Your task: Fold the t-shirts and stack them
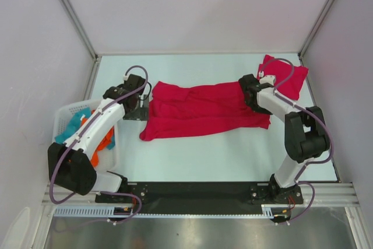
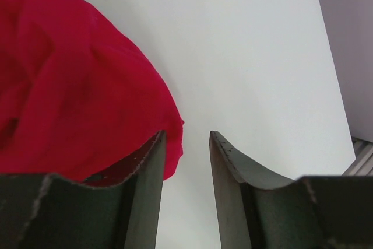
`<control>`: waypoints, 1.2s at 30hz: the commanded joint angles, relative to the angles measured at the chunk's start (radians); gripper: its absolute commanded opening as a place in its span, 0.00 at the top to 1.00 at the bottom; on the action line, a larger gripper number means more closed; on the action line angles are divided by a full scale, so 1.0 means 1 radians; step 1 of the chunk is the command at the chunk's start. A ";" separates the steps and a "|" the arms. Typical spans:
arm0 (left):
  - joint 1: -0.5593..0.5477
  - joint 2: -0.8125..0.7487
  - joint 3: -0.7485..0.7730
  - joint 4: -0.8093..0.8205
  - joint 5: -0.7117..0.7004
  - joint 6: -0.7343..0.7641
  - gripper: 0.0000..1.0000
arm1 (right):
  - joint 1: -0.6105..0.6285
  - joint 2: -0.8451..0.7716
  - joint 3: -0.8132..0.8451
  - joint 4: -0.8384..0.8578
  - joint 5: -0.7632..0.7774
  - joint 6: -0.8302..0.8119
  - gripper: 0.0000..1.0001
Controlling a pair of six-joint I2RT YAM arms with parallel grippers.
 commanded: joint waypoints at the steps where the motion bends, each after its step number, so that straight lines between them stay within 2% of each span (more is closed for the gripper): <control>1: 0.005 -0.023 0.053 -0.007 -0.024 -0.007 0.00 | 0.032 -0.064 0.067 -0.051 0.051 0.032 0.58; 5: 0.006 0.002 0.044 0.068 0.009 -0.003 0.00 | 0.024 -0.040 0.091 -0.045 0.057 0.025 0.57; 10: 0.005 0.123 0.074 0.125 0.109 -0.012 0.00 | 0.013 0.057 0.140 -0.027 0.060 0.021 0.58; 15: 0.005 0.174 0.119 0.142 0.118 -0.001 0.00 | 0.001 0.072 0.107 -0.019 0.029 0.035 0.58; 23: 0.005 0.182 0.107 0.154 0.126 0.008 0.00 | 0.035 0.002 -0.022 -0.008 -0.015 0.065 0.58; 27: 0.005 0.168 0.090 0.162 0.132 0.008 0.00 | 0.073 0.018 -0.059 -0.007 -0.012 0.081 0.58; 34: 0.005 0.148 0.067 0.165 0.134 0.016 0.00 | 0.127 0.042 -0.027 -0.017 -0.020 0.099 0.66; 36: 0.006 0.143 0.061 0.168 0.135 0.014 0.00 | 0.137 0.045 -0.017 -0.030 -0.017 0.110 0.65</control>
